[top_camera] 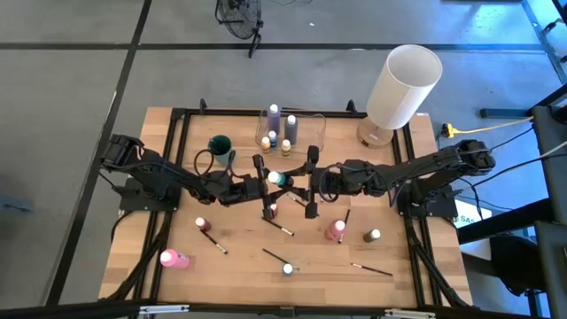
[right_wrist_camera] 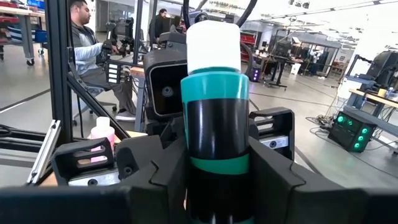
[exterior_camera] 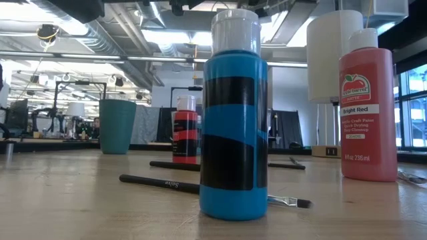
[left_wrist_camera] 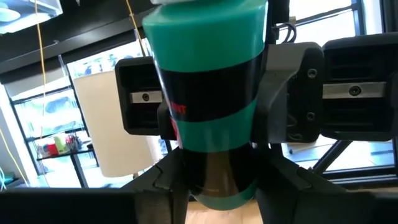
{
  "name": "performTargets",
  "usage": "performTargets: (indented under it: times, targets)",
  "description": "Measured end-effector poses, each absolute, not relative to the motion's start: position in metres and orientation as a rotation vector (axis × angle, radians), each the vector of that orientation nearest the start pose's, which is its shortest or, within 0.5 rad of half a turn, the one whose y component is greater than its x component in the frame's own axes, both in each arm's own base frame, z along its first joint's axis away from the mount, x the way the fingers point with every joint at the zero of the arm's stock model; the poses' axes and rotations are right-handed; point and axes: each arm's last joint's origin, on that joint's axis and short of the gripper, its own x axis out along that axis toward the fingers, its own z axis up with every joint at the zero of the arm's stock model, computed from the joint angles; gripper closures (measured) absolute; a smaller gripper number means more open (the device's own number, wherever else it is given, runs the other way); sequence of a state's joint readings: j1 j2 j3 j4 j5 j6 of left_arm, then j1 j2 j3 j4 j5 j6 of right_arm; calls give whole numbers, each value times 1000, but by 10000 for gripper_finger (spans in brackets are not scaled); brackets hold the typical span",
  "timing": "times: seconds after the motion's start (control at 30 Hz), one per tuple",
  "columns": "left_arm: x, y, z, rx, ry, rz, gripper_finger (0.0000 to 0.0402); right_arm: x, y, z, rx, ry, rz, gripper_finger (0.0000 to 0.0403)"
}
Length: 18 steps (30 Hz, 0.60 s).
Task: Pick & Place Paint Supplies
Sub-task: Put the green paint bottle into the transparent bin
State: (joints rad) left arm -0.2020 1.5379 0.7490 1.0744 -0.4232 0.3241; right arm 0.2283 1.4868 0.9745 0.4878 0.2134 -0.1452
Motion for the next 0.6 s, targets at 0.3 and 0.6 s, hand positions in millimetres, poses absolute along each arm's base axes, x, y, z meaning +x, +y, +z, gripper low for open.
performTargets:
  times: [0.3,0.6]
  targets:
    - [312,-56,259,284,-185,307,267,329,72,293,-114,54,-7,167]
    - [301,-65,266,344,-69,338,268,318,79,297,-140,87,-2,120]
